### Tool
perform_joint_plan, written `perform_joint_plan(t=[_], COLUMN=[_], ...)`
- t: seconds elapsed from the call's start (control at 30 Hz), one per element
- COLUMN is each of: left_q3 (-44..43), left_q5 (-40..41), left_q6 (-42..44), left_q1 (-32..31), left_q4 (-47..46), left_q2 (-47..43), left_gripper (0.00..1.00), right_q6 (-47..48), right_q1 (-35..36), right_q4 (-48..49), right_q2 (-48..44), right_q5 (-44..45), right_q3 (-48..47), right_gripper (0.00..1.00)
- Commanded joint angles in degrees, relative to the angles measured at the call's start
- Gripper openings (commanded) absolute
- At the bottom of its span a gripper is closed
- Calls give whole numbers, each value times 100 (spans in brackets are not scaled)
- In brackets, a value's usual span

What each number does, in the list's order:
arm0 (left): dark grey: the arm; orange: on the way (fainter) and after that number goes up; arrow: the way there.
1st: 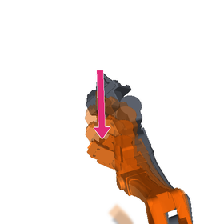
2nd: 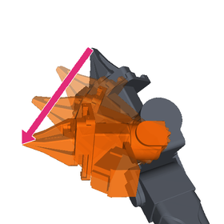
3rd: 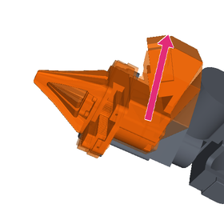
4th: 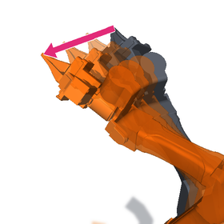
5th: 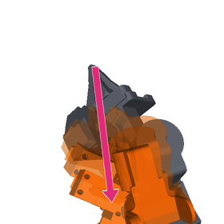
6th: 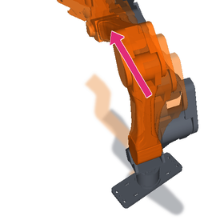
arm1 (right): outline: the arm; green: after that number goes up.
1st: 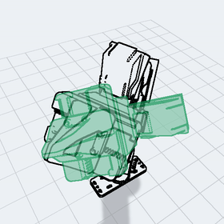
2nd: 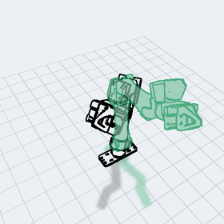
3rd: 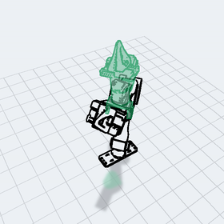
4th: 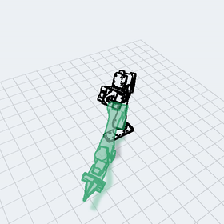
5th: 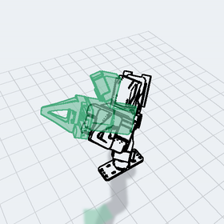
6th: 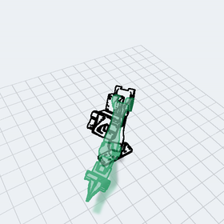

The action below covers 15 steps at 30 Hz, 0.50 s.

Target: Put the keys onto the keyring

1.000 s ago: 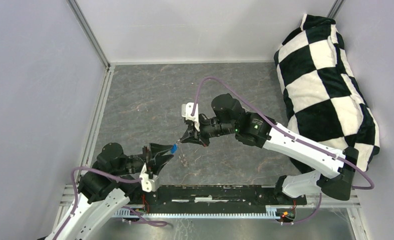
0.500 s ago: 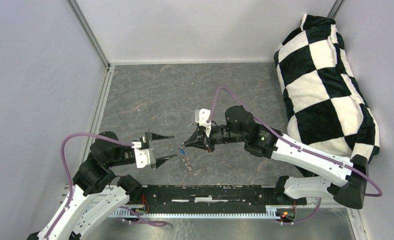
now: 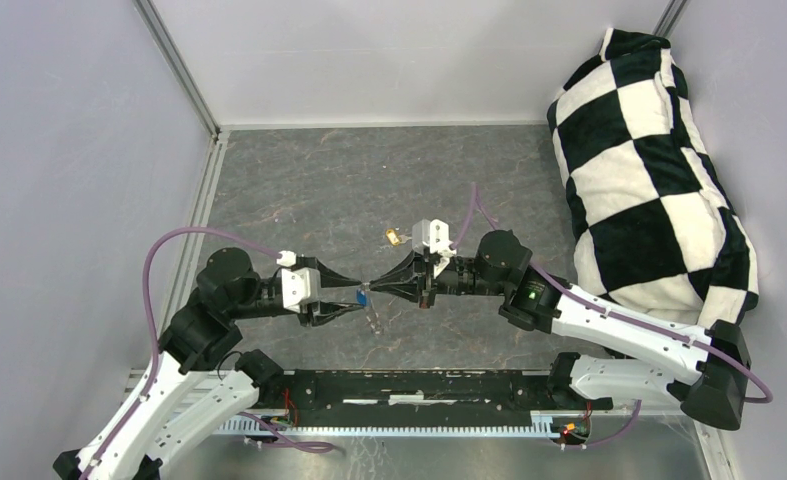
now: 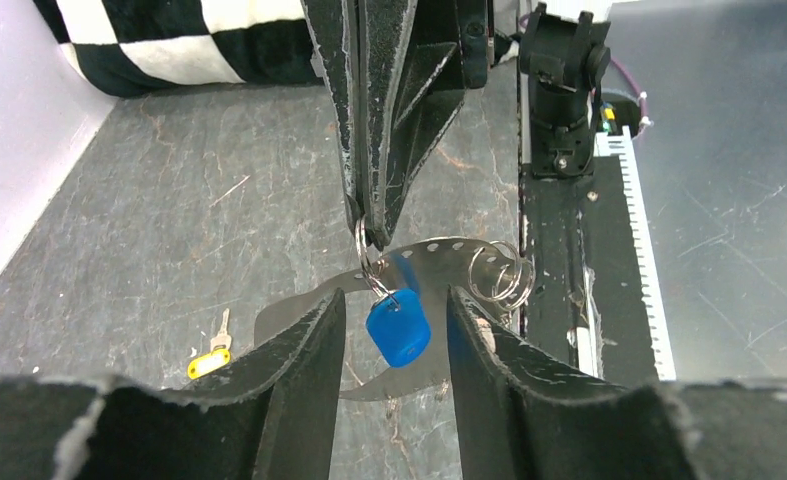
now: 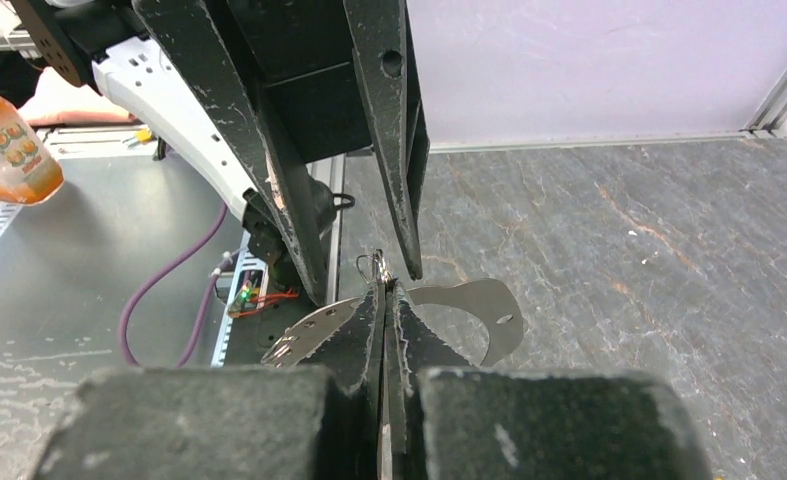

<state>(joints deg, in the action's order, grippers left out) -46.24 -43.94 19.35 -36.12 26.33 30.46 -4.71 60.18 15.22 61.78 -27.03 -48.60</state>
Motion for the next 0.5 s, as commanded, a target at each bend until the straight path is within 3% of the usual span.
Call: perform_joint_plan(t=[0.0, 0.33, 0.47], left_q3=[-183, -210, -244], left_q5=[-144, -197, -48], left_q6=[-626, -725, -730], left_q1=[-9, -14, -9], left_q4=[-501, -632, -647], left_q2=[94, 180, 180], left_gripper=[47, 42, 28], right_q6=[-187, -109, -33], right_q1=[-24, -22, -10], right_q4=[735, 540, 429], right_q2=[-114, -28, -12], right_q5=[55, -47, -66], right_q3=[-9, -101, -139], right_gripper=[0, 0, 0])
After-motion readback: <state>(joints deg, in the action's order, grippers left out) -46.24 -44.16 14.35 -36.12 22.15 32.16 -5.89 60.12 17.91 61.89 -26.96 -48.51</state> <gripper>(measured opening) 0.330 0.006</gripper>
